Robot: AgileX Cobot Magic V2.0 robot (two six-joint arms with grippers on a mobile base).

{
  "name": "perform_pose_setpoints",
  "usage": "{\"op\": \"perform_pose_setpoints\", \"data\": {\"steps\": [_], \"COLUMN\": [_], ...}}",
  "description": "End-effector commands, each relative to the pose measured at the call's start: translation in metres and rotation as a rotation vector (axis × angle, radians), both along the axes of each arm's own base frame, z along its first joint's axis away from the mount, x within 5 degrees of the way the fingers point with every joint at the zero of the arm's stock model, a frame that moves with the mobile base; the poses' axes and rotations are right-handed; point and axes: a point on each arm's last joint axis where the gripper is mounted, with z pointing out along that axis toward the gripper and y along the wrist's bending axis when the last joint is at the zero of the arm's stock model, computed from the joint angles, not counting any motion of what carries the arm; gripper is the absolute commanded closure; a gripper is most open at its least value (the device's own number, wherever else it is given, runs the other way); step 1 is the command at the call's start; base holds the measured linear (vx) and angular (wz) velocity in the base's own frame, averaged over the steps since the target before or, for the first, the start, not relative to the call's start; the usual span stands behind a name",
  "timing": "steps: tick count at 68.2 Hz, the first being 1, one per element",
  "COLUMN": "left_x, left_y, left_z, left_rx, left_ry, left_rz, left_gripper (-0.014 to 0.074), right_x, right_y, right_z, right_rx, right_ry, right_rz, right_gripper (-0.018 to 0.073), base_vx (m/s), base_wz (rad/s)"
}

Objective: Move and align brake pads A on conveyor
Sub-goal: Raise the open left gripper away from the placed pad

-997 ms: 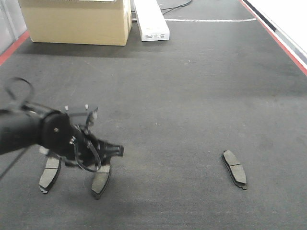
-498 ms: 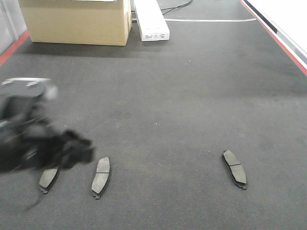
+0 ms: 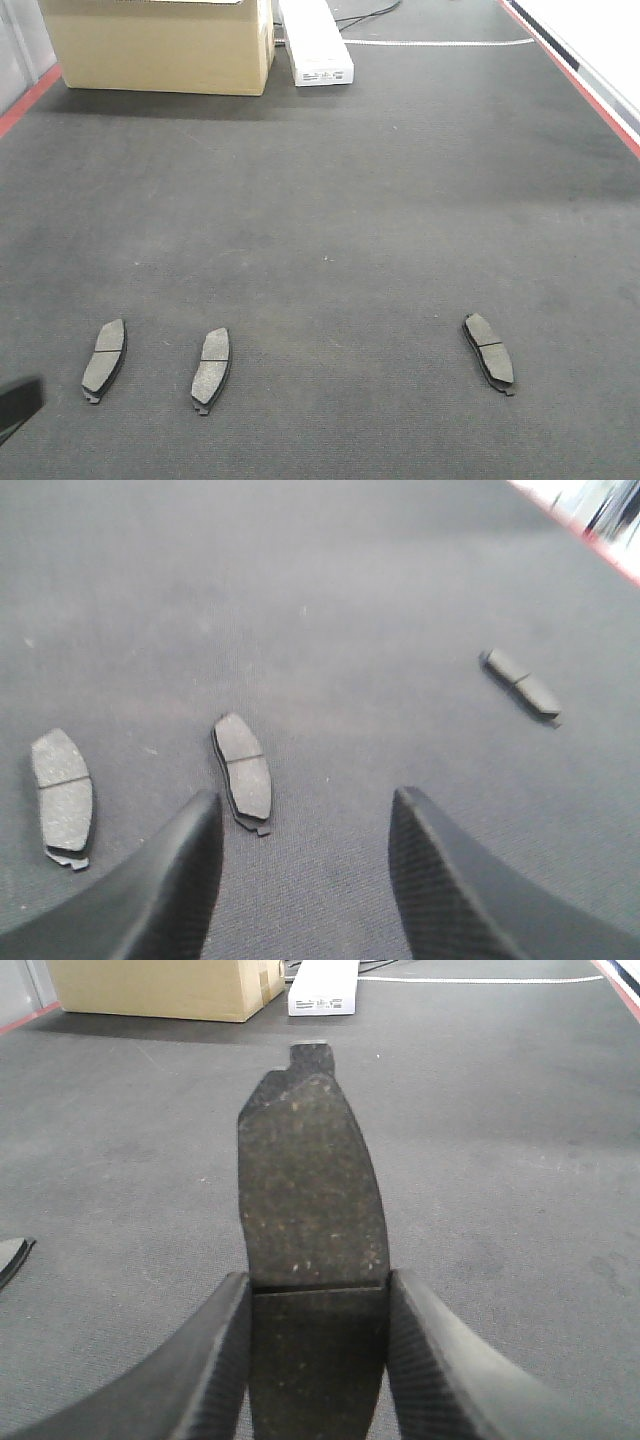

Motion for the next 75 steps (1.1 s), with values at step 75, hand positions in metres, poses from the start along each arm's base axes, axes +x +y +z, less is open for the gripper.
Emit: {"op": "perform_pose_setpoints", "data": {"steps": [75], "left_x": [-0.025], "left_y": [0.016], "left_z": [0.005], "left_rx": [0.015], "left_ry": [-0.215], "left_rz": [-0.057], "left_gripper": [0.0219], "right_x": [0.036], "right_y": [0.030], "right_z": [0.028], "right_rx": [0.032], "right_ry": [0.094], "right_rz": [0.053], "right_gripper": [0.0528], "base_vx": [0.00], "base_wz": [0.00]}}
